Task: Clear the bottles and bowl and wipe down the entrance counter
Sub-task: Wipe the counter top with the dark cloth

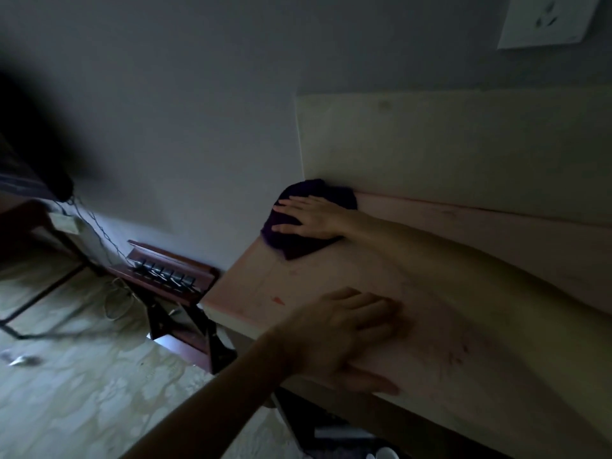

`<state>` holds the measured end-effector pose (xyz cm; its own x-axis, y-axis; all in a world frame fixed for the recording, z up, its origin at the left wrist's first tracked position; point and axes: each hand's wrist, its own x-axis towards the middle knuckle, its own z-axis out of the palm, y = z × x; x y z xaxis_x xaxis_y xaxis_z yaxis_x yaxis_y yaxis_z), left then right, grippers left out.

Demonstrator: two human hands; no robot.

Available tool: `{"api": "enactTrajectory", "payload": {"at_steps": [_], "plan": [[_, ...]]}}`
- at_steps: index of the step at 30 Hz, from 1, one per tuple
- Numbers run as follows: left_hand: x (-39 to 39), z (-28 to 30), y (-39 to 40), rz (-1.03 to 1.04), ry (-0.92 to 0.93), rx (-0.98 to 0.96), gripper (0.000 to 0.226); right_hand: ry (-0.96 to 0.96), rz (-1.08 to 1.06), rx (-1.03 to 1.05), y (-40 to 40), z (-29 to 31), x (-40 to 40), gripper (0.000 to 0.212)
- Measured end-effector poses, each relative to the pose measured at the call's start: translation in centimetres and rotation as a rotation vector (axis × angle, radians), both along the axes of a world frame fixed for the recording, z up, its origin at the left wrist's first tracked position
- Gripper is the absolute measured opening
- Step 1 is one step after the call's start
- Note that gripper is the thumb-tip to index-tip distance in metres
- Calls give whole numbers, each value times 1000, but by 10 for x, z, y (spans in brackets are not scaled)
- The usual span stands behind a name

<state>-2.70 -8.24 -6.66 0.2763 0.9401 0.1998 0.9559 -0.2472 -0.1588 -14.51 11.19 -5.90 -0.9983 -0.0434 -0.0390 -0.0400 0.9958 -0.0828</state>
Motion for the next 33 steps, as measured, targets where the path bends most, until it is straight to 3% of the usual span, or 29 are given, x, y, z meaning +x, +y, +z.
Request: {"api": "enactTrajectory", "payload": {"at_steps": [5,10,22,27,31,33], "plan": [[3,1,-2,-2,56,-14,75,10,-26,11,23,-3,56,78],[14,4,0,23,110,21,73,25,-145,6,73,-4,166,77],[52,-16,13,220,63,128,81,9,-763,-26,187,2,500,73],[54,-17,14,253,64,133,82,-12,-1004,-33,189,3,588,83],[54,-16,14,255,57,123,82,-20,-1049,-45,169,4,608,119],[57,-12,12,263,44,107,81,-33,-1064,-48,160,2,607,124]]}}
